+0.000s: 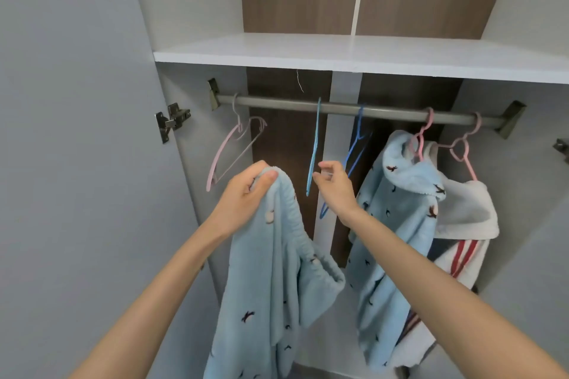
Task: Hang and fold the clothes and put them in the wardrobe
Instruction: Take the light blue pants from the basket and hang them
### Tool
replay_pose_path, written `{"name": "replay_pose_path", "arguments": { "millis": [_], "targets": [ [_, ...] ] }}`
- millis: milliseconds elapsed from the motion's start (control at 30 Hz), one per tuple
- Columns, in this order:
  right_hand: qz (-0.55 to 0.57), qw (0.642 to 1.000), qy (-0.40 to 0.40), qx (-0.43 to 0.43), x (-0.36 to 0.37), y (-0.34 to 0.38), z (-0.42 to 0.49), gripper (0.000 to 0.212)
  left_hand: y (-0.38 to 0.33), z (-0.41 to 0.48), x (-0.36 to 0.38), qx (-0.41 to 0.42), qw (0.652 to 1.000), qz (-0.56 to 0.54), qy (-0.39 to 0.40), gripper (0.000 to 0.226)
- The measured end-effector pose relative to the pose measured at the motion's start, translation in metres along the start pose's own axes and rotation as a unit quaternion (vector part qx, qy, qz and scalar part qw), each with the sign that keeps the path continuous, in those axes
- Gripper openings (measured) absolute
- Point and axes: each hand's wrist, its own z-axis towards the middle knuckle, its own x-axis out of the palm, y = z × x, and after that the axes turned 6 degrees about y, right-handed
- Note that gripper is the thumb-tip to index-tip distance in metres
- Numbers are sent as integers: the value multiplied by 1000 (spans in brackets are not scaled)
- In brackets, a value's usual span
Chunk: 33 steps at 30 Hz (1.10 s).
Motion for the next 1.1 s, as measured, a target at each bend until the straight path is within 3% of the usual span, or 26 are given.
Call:
{"name": "replay_pose_path", "arguments": {
  "millis": [200,367,433,700,1100],
  "targets": [
    [15,997,13,74,29,5,78,60,42,32,-16,19,999,11,27,36],
    [41,989,23,138,47,-2,112,69,66,48,-28,15,999,12,42,38],
    [60,986,5,156,52,-6,119,62,74,51,-31,10,999,11,39,37],
    [-45,990,-70,112,50,-17,124,18,85,56,-34,-10,998,1,57,33],
    [-82,991,-71,74,-1,-12,95,31,67,36,-19,-27,996,17,87,30]
  ]
}}
